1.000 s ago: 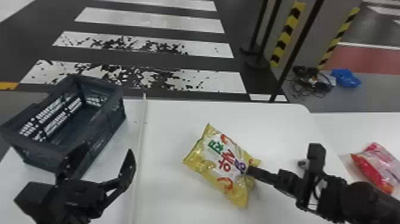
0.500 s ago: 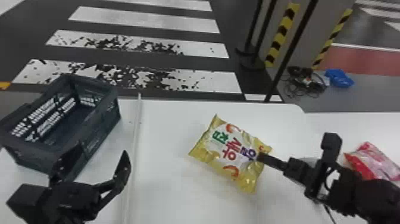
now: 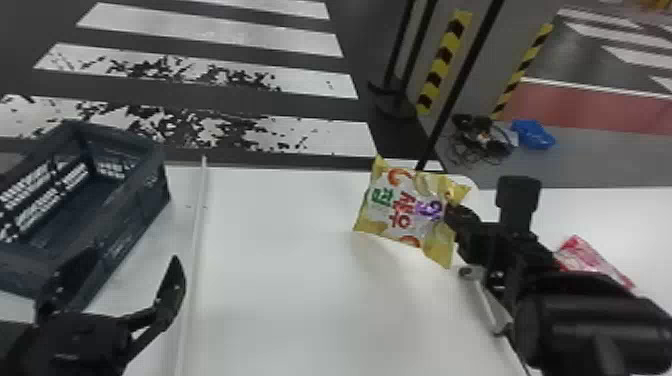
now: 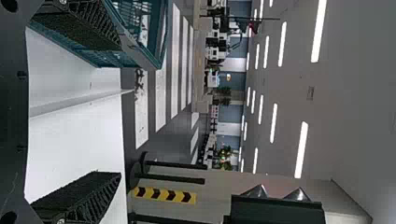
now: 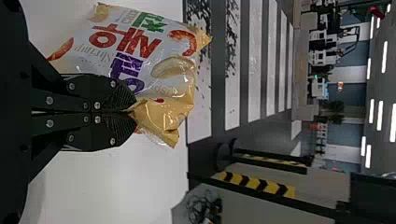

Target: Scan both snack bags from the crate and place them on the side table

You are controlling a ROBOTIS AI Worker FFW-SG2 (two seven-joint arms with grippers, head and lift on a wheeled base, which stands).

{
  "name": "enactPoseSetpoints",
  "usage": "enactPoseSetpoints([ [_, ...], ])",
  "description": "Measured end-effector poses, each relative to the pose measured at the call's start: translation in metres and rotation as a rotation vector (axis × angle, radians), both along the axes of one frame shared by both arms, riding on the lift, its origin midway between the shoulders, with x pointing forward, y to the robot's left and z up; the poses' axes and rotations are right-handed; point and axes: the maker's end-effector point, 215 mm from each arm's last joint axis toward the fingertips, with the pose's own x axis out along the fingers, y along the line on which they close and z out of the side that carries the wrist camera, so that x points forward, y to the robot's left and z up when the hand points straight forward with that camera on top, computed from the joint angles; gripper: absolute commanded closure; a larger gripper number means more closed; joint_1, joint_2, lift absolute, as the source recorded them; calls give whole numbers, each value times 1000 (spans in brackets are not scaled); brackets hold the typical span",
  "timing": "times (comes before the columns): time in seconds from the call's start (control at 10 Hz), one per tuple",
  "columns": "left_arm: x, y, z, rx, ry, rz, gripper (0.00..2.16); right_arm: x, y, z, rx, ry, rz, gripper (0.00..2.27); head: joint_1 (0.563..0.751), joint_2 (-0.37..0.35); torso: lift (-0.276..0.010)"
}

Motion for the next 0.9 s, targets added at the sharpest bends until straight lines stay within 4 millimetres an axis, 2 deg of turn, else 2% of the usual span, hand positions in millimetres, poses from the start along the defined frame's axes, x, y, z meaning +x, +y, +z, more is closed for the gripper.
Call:
enactPoseSetpoints([
  [0.2, 0, 1, 0, 0, 0, 1, 29, 9, 12, 24, -253, -66, 22, 2263, 695, -239, -95],
  [0.4, 0, 1, -2, -3, 3, 4, 33, 3, 43, 23, -508, -74, 91, 2263, 695, -212, -95],
  [0.7, 1, 2, 0, -11, -2, 5, 33, -25, 114, -13, -899, -99, 283, 2263, 695, -131, -95],
  [0.9, 1, 5, -1, -13, 0, 9, 33, -52, 136, -44, -959, -65, 374, 2260, 695, -104, -95],
])
